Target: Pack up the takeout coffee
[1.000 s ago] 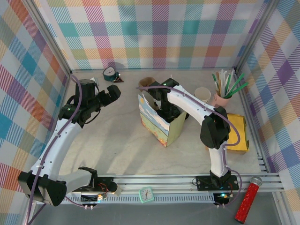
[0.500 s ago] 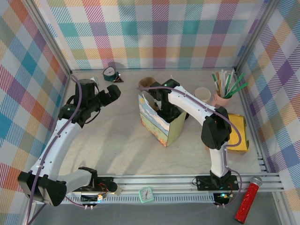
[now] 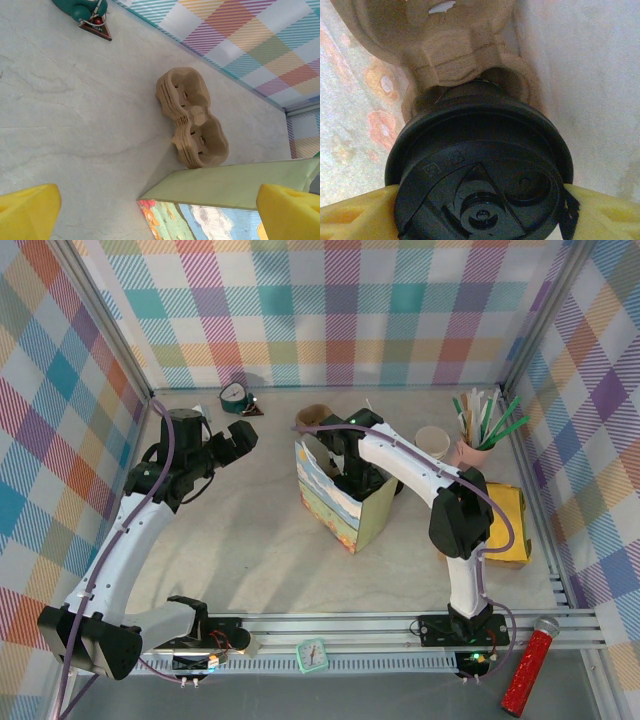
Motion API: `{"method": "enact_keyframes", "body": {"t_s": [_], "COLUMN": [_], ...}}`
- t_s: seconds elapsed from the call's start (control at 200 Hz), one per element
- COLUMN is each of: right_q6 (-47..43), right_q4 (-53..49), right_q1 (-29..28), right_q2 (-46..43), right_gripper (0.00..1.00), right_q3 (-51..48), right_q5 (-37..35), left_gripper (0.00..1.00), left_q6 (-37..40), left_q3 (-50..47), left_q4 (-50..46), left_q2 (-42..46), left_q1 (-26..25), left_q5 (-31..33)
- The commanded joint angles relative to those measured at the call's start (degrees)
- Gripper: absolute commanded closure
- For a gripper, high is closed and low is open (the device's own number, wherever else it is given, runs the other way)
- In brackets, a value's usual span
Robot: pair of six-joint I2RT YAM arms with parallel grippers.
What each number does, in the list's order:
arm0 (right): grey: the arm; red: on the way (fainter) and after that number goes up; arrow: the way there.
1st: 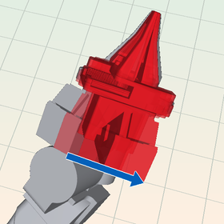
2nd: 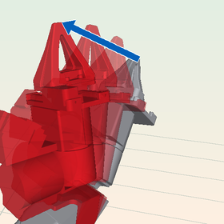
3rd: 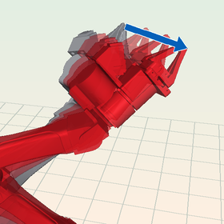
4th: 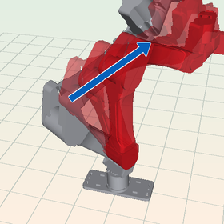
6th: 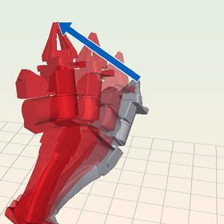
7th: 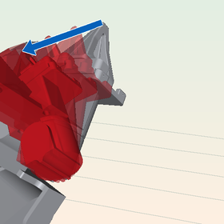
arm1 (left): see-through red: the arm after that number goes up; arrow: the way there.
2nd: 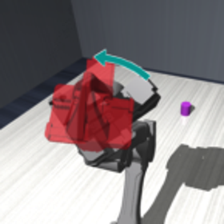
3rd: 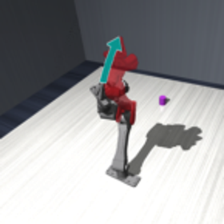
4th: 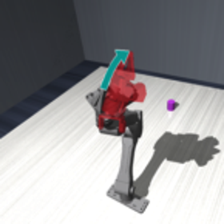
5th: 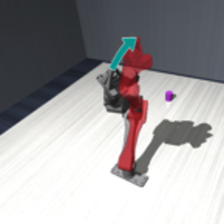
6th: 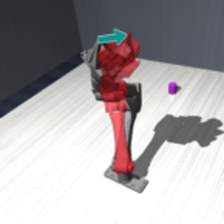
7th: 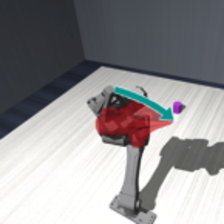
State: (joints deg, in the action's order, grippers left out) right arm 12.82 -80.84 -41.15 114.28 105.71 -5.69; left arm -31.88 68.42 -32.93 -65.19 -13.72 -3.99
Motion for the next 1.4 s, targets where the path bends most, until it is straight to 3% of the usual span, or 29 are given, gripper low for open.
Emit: {"method": "enact_keyframes", "body": {"t_s": [0.0,0.36,0.715,0.775,1.395], "right_q6": [0.4,0.5,0.8,0.8,1.2], "right_q4": [-0.6,-1.3,-2.3,-2.6,-2.9], "right_q1": [0.5,0.5,0.5,0.5,0.5], "right_q2": [1.5,1.4,1.2,1.1,0.7], "right_gripper": [0.22,0.09,0.06,0.01,0.00], "right_q3": [0.8,2.3,4.1,4.3,4.8], "right_q5": [-0.4,0.2,0.5,0.4,0.7], "left_gripper": [0.00,0.00,0.00,0.00,0.00], "left_q6": [0.4,0.3,0.2,0.2,0.0], "left_q3": [1.5,1.3,1.1,1.1,1.1], "left_q4": [0.0,0.0,0.4,0.4,0.5], "left_q2": [0.2,0.3,0.2,0.2,0.2], "left_q1": [0.4,0.4,0.4,0.4,0.4], "left_q5": [-0.9,-0.9,-1.0,-1.1,-1.1]}}
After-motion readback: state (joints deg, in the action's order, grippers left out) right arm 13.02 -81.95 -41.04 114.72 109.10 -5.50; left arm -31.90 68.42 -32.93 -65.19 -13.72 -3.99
